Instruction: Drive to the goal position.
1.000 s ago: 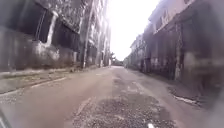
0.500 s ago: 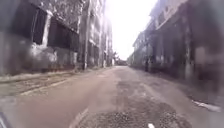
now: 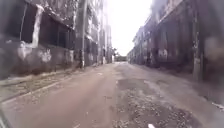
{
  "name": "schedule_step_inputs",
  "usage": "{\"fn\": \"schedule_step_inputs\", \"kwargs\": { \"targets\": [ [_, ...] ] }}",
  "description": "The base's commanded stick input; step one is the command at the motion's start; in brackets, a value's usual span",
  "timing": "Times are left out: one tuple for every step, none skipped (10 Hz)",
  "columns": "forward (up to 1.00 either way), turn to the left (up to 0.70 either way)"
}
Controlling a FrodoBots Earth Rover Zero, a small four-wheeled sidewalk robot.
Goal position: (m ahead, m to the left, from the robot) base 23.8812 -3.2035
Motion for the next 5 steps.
{"fn": "schedule_step_inputs", "kwargs": {
  "targets": [
    [0.85, -0.01],
    [0.85, -0.02],
    [0.85, -0.03],
    [0.85, -0.19],
    [0.85, -0.34]
  ]
}}
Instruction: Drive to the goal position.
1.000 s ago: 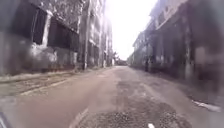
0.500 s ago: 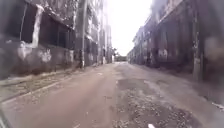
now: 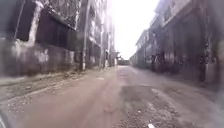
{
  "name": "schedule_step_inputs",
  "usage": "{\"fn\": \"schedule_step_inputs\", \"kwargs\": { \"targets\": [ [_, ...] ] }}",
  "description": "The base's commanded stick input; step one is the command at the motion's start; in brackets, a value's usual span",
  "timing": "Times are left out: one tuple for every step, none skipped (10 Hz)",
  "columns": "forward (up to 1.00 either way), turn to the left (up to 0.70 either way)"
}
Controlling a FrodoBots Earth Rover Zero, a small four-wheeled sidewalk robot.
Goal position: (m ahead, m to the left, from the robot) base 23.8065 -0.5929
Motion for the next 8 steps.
{"fn": "schedule_step_inputs", "kwargs": {
  "targets": [
    [0.85, -0.34],
    [0.85, -0.27],
    [0.85, -0.21],
    [0.85, -0.14],
    [0.85, 0.0],
    [0.85, 0.0],
    [0.85, 0.0],
    [0.85, 0.0]
  ]
}}
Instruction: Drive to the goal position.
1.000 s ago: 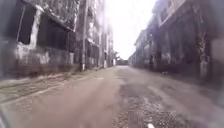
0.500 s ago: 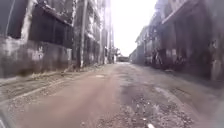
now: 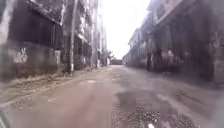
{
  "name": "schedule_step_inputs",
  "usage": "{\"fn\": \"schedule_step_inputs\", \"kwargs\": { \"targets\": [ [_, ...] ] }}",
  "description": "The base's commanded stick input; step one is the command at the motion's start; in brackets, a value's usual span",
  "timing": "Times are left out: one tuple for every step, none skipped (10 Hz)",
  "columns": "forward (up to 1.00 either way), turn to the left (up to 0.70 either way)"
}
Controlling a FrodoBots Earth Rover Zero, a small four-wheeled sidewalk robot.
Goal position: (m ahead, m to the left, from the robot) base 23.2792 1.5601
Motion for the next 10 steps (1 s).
{"fn": "schedule_step_inputs", "kwargs": {
  "targets": [
    [0.85, 0.0],
    [0.85, 0.0],
    [0.85, 0.0],
    [0.85, 0.0],
    [0.85, 0.0],
    [0.85, 0.0],
    [0.85, 0.0],
    [0.85, 0.0],
    [0.85, 0.0],
    [0.85, 0.0]
  ]
}}
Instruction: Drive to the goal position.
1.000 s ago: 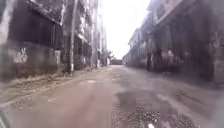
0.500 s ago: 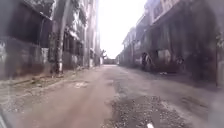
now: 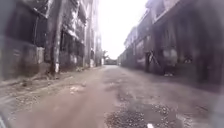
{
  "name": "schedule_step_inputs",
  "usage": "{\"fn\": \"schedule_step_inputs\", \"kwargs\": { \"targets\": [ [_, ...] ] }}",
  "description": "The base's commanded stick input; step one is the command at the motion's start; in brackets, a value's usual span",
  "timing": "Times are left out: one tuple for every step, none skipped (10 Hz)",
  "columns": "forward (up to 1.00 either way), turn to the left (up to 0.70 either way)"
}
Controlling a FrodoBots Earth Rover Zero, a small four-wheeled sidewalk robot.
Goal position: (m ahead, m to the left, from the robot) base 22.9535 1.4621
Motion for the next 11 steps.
{"fn": "schedule_step_inputs", "kwargs": {
  "targets": [
    [0.85, 0.0],
    [0.85, 0.0],
    [0.85, 0.0],
    [0.85, 0.0],
    [0.85, 0.0],
    [0.85, 0.0],
    [0.85, 0.0],
    [0.85, 0.0],
    [0.85, 0.0],
    [0.85, 0.0],
    [0.85, 0.0]
  ]
}}
